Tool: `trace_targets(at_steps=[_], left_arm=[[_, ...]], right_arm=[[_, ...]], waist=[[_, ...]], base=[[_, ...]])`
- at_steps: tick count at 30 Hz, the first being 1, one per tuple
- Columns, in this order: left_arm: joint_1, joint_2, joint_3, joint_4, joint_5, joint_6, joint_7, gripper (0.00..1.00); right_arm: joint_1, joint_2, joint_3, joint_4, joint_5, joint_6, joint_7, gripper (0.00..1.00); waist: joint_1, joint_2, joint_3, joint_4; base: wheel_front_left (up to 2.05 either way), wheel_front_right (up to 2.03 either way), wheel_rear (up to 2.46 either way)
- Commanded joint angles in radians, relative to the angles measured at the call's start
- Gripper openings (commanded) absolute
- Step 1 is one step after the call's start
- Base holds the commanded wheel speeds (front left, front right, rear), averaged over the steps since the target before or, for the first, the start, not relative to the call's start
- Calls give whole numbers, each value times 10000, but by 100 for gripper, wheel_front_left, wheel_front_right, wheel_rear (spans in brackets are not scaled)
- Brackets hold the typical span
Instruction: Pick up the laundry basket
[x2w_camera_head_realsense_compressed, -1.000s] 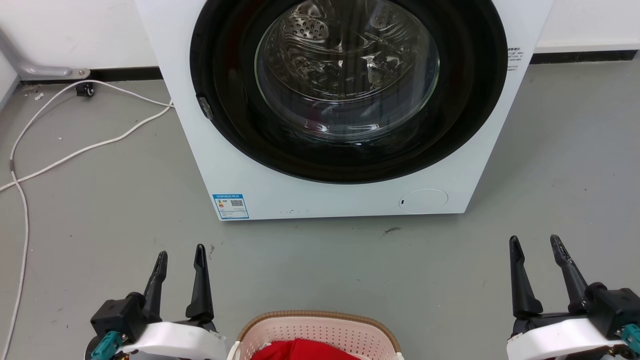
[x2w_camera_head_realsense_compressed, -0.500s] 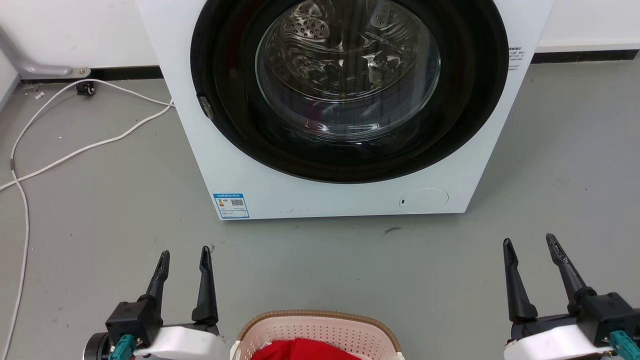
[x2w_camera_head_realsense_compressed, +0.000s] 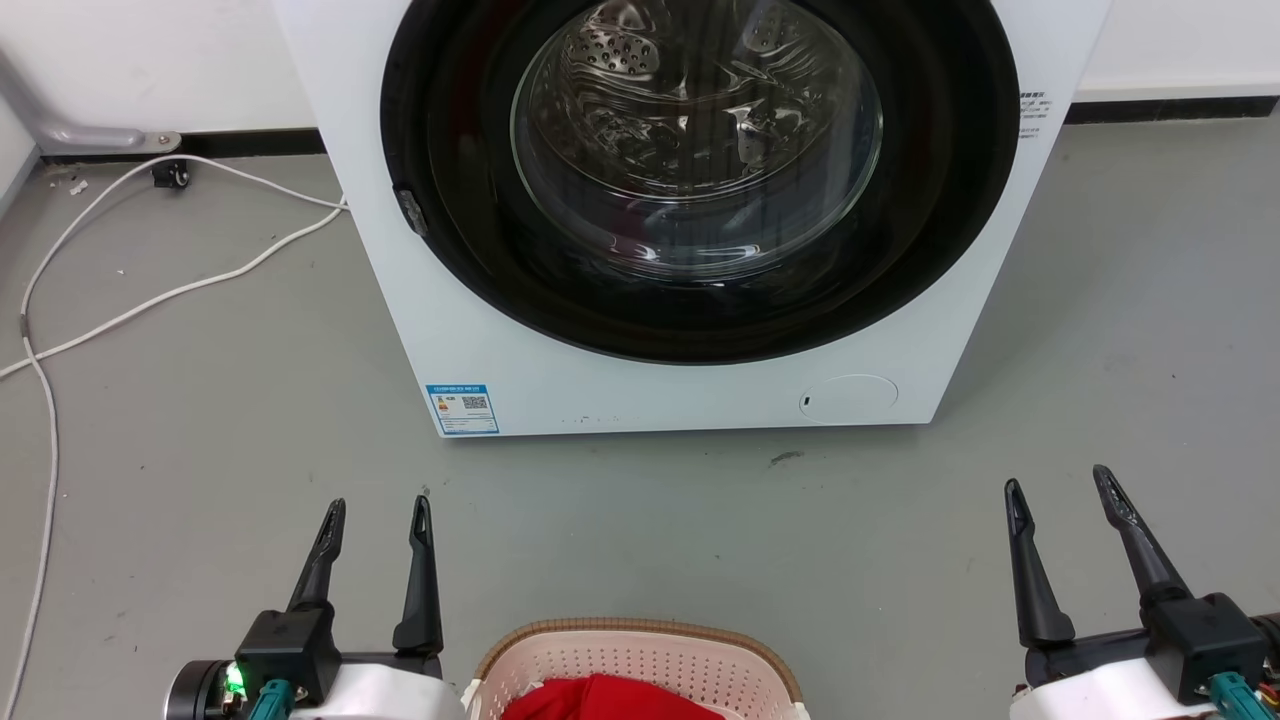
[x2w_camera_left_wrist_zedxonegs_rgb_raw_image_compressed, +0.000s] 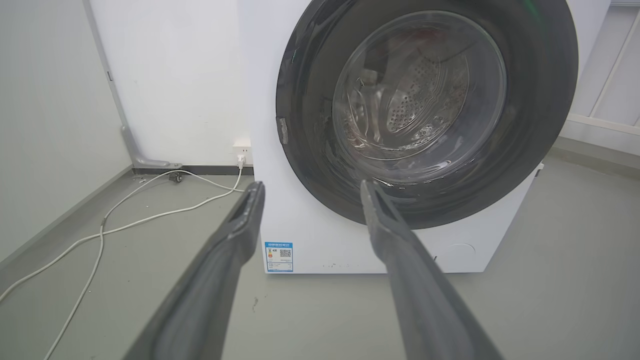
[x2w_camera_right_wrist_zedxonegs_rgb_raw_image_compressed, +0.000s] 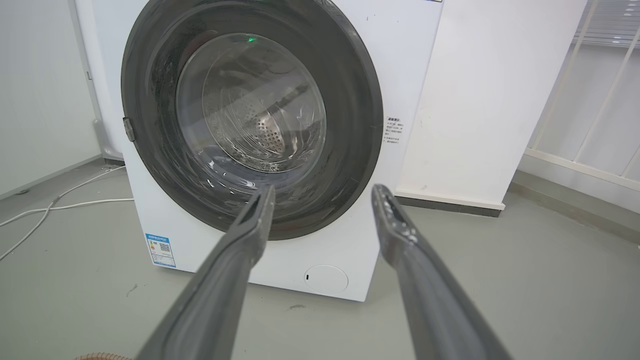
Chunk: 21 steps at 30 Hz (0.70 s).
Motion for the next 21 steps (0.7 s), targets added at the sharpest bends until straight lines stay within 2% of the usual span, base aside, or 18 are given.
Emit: trace_targets(at_steps=[1, 11, 21], left_arm=[[85, 30, -16, -57, 158, 54, -84, 100], [95, 29, -17, 33, 99, 107, -70, 100], [97, 29, -38, 75, 125, 160, -70, 100]], right_arm=[[136, -22, -10, -50, -143, -3, -55, 100], [140, -22, -85, 228, 698, -3, -54, 100], [109, -21, -45, 379, 1031, -3, -54, 100]], waist=[[0, 0, 4, 0], [0, 0, 7, 11], [0, 0, 3, 23]], base=[[0, 0, 0], [0, 0, 0], [0, 0, 0]])
